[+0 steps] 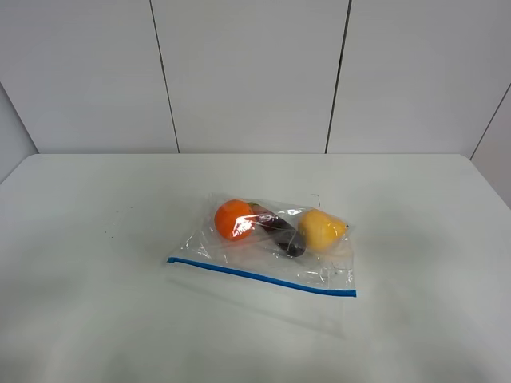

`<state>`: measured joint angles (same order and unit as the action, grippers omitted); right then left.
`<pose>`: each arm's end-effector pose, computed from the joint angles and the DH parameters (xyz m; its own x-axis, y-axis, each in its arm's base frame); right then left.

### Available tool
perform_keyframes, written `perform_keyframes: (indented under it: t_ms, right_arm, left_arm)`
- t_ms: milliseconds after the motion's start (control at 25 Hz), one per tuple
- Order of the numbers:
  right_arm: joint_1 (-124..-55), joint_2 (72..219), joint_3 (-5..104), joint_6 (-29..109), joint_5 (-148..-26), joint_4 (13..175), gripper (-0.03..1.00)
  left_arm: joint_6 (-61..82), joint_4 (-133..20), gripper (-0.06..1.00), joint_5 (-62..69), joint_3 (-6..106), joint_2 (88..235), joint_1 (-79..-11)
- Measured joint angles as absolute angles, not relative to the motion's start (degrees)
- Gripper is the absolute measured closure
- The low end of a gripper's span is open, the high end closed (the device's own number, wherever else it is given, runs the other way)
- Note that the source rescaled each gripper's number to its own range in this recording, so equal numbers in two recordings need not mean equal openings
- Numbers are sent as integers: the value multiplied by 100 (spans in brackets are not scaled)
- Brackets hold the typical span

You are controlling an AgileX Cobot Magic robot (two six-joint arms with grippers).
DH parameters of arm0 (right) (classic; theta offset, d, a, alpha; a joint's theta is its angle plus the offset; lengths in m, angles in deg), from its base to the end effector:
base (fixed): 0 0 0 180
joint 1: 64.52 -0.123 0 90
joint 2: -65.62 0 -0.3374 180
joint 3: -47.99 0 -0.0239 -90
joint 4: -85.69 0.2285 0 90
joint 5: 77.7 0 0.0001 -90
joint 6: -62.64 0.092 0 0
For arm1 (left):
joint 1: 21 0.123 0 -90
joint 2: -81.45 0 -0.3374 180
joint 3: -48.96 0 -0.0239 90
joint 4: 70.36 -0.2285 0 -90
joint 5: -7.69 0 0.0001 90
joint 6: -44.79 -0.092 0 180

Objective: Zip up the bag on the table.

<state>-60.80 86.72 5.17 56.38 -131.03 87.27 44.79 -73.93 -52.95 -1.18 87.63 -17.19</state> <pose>-0.0381 0.0045 0.3242 -0.4590 -0.0630 -0.8862 0.0027 0.9974 -0.0723 -0.0768 -0.0001 0.2643 -0.4549 0.0003 -0.8905 -0.1008 0.9936 0.0518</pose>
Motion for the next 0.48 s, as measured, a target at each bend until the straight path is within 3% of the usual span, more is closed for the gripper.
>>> perform_keyframes:
  t_ms: [480]
  right_arm:
    - [-6080, 7422, 435, 5674, -13156, 8661, -3]
  left_arm:
    - [4479, -7393, -6, -5295, -118, 8763, -1719]
